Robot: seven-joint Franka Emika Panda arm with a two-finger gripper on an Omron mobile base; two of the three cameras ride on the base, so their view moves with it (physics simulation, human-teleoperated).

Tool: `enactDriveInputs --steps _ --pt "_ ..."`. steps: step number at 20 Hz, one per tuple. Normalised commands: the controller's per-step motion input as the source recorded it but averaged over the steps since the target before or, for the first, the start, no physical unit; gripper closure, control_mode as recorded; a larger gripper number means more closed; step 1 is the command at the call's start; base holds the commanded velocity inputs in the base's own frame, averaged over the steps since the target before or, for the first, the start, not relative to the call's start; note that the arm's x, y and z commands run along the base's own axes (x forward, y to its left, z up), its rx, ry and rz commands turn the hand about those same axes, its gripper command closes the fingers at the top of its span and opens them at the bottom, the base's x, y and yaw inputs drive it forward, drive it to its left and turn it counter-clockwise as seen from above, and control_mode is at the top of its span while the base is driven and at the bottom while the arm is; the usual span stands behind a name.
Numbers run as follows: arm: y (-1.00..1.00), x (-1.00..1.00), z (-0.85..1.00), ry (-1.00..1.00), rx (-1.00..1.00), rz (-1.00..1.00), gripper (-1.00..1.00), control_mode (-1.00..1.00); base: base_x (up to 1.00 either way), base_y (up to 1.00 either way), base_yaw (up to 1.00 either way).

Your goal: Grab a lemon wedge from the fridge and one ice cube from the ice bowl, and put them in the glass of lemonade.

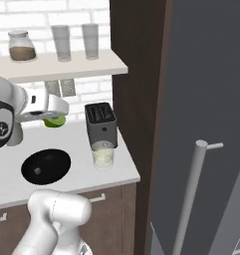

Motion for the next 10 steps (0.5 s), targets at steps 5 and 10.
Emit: enactDriveInputs --steps 5,10 --pt "-0.09 0.00 -0.15 0.33 0.00 0.00 1.00 -1.00 0.00 0.00 0.00" --pt "-0.31 0.00 -0.10 0.32 0.00 0.01 1.00 -1.00 0.00 0.00 0.00"
